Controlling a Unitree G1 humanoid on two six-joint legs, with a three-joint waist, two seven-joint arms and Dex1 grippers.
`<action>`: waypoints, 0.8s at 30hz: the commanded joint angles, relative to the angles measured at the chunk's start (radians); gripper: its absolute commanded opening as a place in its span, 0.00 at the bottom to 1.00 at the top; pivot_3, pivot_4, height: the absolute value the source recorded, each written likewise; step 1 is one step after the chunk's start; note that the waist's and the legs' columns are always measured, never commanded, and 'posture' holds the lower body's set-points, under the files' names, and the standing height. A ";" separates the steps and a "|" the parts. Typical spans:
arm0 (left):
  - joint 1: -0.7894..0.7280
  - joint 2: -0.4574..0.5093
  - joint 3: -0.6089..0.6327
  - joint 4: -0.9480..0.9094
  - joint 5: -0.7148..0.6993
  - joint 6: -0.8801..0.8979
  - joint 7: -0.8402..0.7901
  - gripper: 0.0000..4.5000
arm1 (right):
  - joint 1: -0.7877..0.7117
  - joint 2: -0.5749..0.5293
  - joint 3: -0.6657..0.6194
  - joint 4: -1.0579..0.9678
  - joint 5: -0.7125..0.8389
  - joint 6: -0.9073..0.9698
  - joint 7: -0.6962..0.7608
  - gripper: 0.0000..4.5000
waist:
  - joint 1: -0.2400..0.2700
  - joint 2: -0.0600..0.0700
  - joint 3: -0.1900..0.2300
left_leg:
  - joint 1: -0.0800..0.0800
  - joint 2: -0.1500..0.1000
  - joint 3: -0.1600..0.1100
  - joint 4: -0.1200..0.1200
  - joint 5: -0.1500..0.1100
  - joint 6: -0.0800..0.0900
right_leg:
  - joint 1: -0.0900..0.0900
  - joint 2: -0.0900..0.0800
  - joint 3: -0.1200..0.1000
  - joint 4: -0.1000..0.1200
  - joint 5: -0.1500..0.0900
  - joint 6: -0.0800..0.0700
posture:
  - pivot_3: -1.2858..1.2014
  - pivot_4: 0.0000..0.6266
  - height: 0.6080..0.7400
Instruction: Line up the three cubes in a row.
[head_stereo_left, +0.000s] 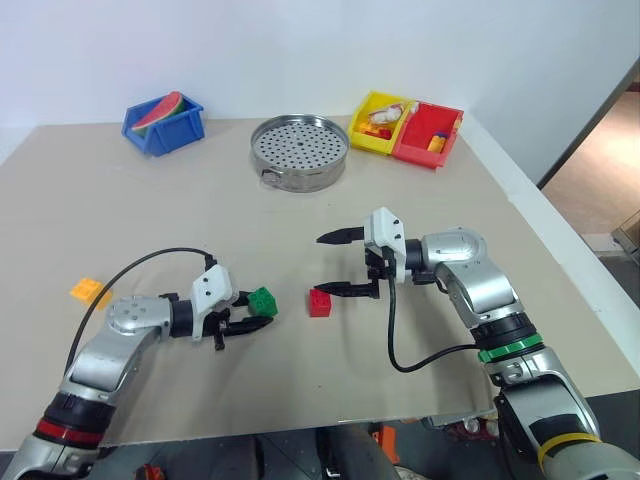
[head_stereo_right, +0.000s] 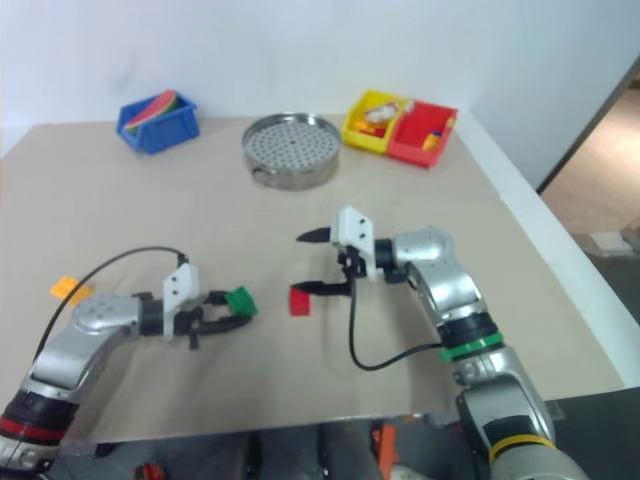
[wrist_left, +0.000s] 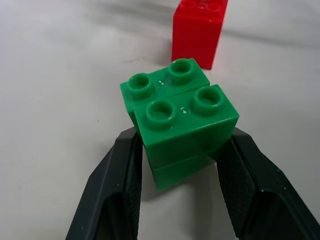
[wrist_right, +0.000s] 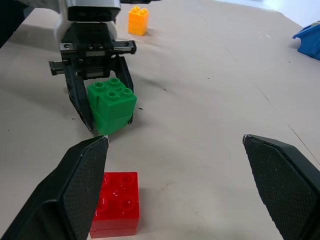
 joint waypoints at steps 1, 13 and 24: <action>-0.041 0.006 -0.015 0.035 0.003 -0.036 -0.052 0.36 | 0.010 -0.021 -0.039 -0.067 0.022 0.013 -0.002 1.00 | 0.000 0.000 0.000 | 0.000 0.000 0.000 0.000 0.000 0.000 | 0.000 0.000 0.000 0.000 0.000 0.000 | 0.52 0.24 1.00; -0.123 -0.016 -0.080 0.136 0.055 -0.124 -0.118 0.36 | 0.046 -0.047 -0.056 -0.148 0.050 0.076 -0.006 1.00 | 0.000 0.000 0.000 | -0.001 0.000 0.000 0.000 0.000 0.001 | -0.001 0.000 0.000 0.000 0.000 0.000 | 0.52 0.24 1.00; -0.161 -0.043 -0.100 0.188 0.089 -0.155 -0.139 0.36 | 0.048 -0.051 -0.051 -0.139 0.035 0.061 -0.012 1.00 | 0.001 0.000 0.000 | -0.001 0.000 0.000 0.001 0.000 0.001 | 0.000 0.000 0.000 0.000 0.000 0.001 | 0.52 0.24 1.00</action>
